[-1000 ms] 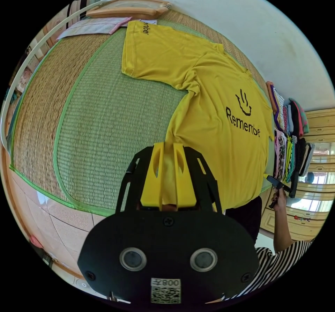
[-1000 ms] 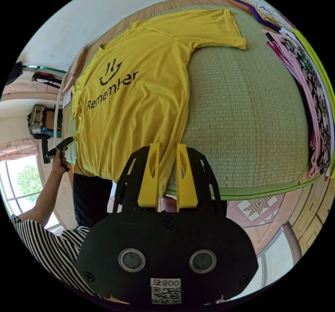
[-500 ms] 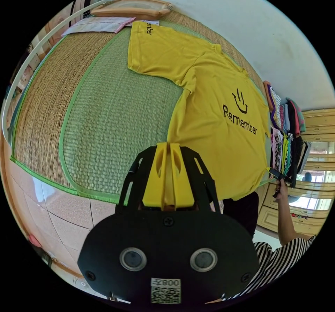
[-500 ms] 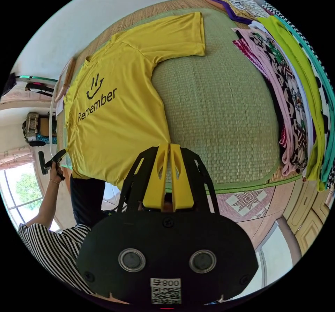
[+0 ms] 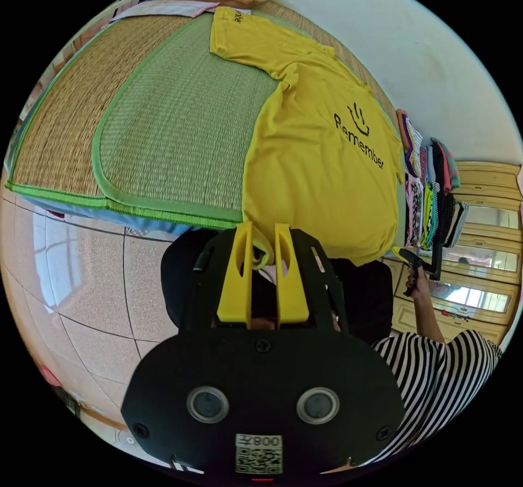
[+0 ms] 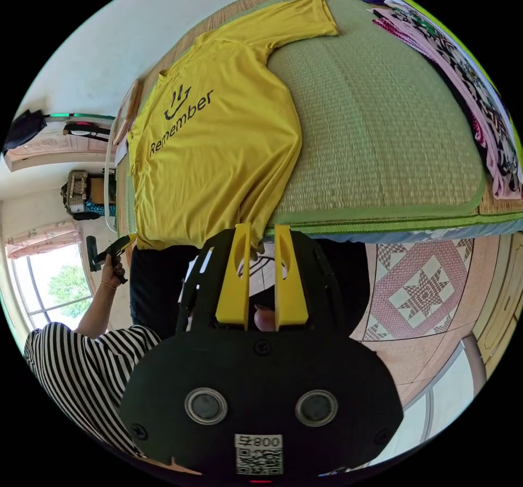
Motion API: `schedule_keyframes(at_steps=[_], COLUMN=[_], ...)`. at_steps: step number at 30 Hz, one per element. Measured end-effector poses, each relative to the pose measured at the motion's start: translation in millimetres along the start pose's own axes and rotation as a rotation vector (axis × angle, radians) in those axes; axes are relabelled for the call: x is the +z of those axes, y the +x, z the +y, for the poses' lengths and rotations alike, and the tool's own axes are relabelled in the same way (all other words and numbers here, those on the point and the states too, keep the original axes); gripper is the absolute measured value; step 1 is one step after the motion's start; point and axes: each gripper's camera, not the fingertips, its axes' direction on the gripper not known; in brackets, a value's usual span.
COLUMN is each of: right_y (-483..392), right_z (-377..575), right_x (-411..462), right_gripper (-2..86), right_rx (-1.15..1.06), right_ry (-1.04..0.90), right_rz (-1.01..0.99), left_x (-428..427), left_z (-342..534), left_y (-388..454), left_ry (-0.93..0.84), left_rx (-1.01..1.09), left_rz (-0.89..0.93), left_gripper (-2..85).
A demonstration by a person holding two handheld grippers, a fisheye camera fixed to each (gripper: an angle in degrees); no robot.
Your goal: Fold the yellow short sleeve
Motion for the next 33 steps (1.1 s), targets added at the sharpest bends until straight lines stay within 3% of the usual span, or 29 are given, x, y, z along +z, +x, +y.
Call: schedule_keyframes(at_steps=[14, 26, 33], right_y=[0, 29, 44], right_z=[9, 36, 25], right_x=[18, -62, -45], right_gripper=[1.0, 0.1, 0.1], right_rx=[0.025, 0.015, 0.048], right_ry=[0.031, 0.114, 0.044], right_rz=[0.032, 0.09, 0.134], left_x=[38, 9, 29], left_z=[-3, 18, 18], left_y=[-26, -48, -66], left_ry=[-0.028, 0.053, -0.015], left_rx=[-0.009, 0.024, -0.002], left_rz=[-0.038, 0.016, -0.016], left_gripper=[0.7, 0.3, 0.3])
